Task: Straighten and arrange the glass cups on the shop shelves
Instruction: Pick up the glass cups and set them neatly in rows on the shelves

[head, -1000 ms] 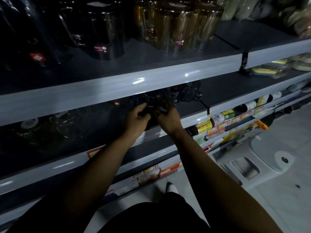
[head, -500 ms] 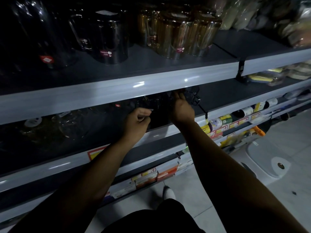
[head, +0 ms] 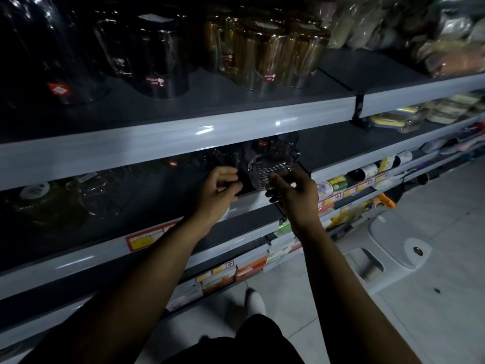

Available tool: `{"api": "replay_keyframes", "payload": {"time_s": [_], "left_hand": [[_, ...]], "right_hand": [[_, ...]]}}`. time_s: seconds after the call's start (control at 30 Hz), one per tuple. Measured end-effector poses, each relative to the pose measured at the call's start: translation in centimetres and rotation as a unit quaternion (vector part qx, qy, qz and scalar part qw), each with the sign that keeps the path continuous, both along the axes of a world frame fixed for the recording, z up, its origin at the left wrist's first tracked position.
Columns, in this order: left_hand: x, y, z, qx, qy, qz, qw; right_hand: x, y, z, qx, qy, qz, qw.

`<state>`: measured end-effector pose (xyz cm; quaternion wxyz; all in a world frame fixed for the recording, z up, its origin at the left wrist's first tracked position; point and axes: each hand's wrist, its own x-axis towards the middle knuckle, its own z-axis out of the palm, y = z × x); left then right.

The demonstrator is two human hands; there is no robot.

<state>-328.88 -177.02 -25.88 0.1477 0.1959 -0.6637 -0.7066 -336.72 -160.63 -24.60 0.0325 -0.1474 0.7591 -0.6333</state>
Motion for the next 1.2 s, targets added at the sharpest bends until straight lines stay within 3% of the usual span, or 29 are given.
{"api": "replay_keyframes", "payload": {"time_s": [0.13,0.23,0.37,0.5,0.6,0.77,1.0,1.13,1.2], "left_hand": [[-1.3,1.0,0.8,0.164,-0.053,-0.096,0.98],[-1.6,2.2,1.4,0.16,-0.092,-0.15,0.971],[-1.9,2.6,1.7,0.147,-0.071,-0.152,0.975],[-1.8,1.8,2.4,0.018,-0.064,-0.154,0.986],[-1.8,0.7,3.3,-0.063,-0.04,-0.208,0.975],[-2.5,-1.0,4.4,-0.184,-0.053,-0.289,0.938],[-3.1,-0.7,5.2,-0.221,-0.052,-0.332,0.916],[-3.0,-0.1,5.1,-0.234,-0.037,-0.313,0.92],[-2.9,0.4,4.6,-0.215,-0.01,-0.269,0.939]], "right_hand": [[1.7,1.6,1.6,-0.109,-0.116,0.074,0.985],[2.6,2.1,1.5,-0.138,-0.134,0.102,0.976],[3.3,2.5,0.7,-0.117,-0.134,0.125,0.976],[2.2,4.7,1.4,-0.067,-0.134,0.111,0.982],[1.0,6.1,2.0,0.046,-0.081,0.07,0.993],[0.0,6.1,2.2,0.13,-0.094,0.204,0.966],[-0.5,4.1,1.7,0.234,0.005,0.226,0.946],[-0.3,3.6,1.4,0.221,0.025,0.196,0.955],[-0.1,3.4,0.6,0.195,0.021,0.154,0.968]]}}
